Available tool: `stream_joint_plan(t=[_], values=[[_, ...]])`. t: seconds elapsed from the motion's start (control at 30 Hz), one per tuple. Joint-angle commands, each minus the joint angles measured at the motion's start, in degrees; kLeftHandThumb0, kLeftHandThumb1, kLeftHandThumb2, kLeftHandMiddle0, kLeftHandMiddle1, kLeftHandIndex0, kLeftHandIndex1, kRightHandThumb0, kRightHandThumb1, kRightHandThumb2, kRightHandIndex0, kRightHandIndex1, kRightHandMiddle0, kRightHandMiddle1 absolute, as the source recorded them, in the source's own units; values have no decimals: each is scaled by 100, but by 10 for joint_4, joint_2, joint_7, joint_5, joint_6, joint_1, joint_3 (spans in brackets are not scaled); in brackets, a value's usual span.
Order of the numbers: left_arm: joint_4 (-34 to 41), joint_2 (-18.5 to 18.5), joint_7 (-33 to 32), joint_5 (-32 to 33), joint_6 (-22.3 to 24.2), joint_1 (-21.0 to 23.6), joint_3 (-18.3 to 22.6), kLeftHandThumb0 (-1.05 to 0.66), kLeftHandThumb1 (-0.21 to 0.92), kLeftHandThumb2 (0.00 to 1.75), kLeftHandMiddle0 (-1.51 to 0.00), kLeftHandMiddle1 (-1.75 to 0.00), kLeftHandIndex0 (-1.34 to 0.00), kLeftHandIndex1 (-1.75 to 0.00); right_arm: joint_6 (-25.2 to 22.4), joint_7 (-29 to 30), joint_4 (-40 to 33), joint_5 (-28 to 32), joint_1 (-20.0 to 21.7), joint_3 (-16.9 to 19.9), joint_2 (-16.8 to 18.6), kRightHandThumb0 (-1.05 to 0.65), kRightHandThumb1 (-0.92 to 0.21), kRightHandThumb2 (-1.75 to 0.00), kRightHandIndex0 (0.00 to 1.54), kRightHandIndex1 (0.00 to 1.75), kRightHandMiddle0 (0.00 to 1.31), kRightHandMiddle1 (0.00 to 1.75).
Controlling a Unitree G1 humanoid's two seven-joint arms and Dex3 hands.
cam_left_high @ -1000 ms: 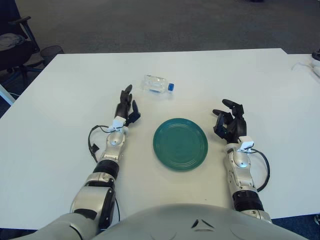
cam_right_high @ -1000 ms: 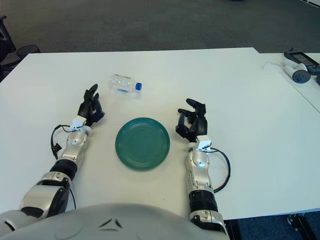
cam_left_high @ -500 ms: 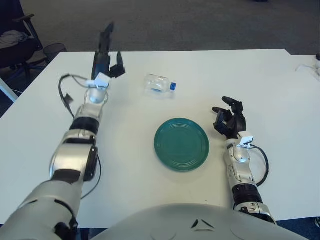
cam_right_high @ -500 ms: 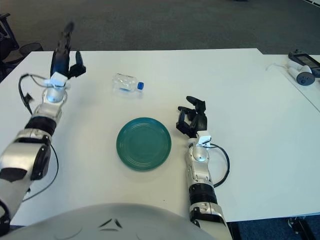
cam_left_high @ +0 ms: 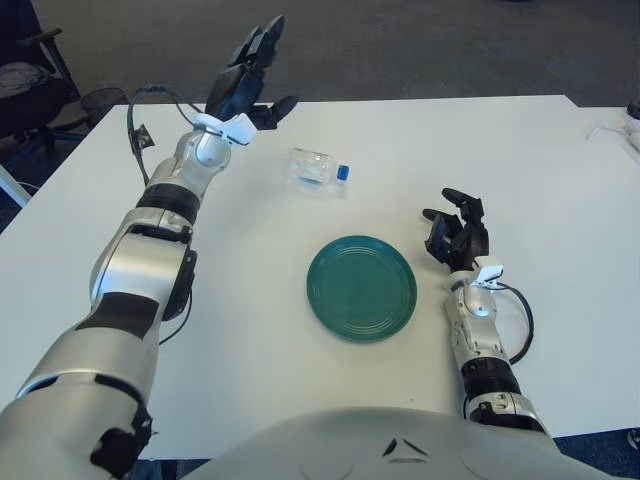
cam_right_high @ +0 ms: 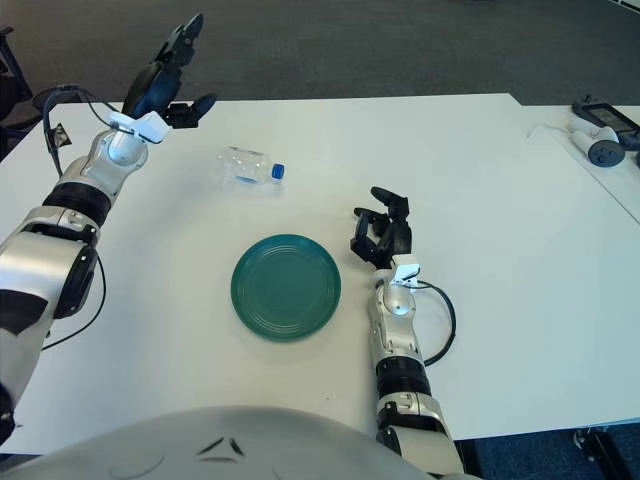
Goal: Put the bottle into the plate.
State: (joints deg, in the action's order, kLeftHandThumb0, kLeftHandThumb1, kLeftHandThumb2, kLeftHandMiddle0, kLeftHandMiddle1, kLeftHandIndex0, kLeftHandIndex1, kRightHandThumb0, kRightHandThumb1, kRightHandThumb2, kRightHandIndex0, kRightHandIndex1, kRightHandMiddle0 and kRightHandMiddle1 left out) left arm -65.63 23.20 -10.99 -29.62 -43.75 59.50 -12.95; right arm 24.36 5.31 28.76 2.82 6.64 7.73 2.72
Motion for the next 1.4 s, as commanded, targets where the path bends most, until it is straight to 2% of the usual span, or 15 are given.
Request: stream_joint_plan(t=[0.0, 0.1, 0.23, 0.33, 0.47, 0.67, 0.83, 1.03, 1.17, 1.37], values=[[-22, -1, 29, -14, 14, 31, -21, -105, 92, 31, 0, 0, 0, 0, -32, -3, 59, 8, -28, 5, 5, -40, -58, -104, 38, 103, 0, 114], [-41, -23, 80, -17, 38, 54, -40, -105, 92, 30, 0, 0, 0, 0, -33, -1, 66, 7, -21, 6, 4, -41, -58, -104, 38, 102, 0, 112], [-66, -63, 198, 0, 66, 74, -53, -105, 92, 32, 0, 0, 0, 0, -33, 1, 75, 3, -12, 5, 2, -42, -58, -103, 38, 103, 0, 111], [-71, -71, 253, 10, 76, 79, -54, -105, 92, 34, 0, 0, 0, 0, -32, 1, 83, 2, -5, 5, 1, -42, -58, -103, 39, 104, 0, 111], [-71, -78, 310, -24, 88, 83, -94, -105, 92, 34, 0, 0, 0, 0, -26, 1, 93, 0, 2, 4, 0, -42, -59, -103, 38, 104, 0, 110], [-69, -81, 304, -92, 114, 100, -162, -105, 92, 29, 0, 0, 0, 0, -21, 2, 104, -1, 9, 2, 1, -43, -60, -102, 38, 104, 0, 110], [-81, -84, 278, -139, 114, 116, -207, -105, 92, 24, 0, 0, 0, 0, -17, 3, 111, -1, 13, 1, 1, -45, -61, -99, 36, 104, 0, 111], [-96, -86, 297, -140, 82, 130, -215, -105, 89, 16, 0, 0, 0, 0, -13, 4, 120, -2, 17, 1, 1, -47, -62, -96, 36, 104, 0, 111], [-100, -88, 291, -142, 83, 131, -219, -105, 85, 12, 0, 0, 0, 0, -12, 7, 121, -3, 17, 0, 2, -47, -62, -96, 35, 104, 0, 111], [-98, -97, 188, -199, 113, 123, -268, -105, 78, 8, 0, 0, 0, 0, -13, 10, 120, 0, 15, 1, 5, -44, -62, -97, 37, 104, 0, 112]])
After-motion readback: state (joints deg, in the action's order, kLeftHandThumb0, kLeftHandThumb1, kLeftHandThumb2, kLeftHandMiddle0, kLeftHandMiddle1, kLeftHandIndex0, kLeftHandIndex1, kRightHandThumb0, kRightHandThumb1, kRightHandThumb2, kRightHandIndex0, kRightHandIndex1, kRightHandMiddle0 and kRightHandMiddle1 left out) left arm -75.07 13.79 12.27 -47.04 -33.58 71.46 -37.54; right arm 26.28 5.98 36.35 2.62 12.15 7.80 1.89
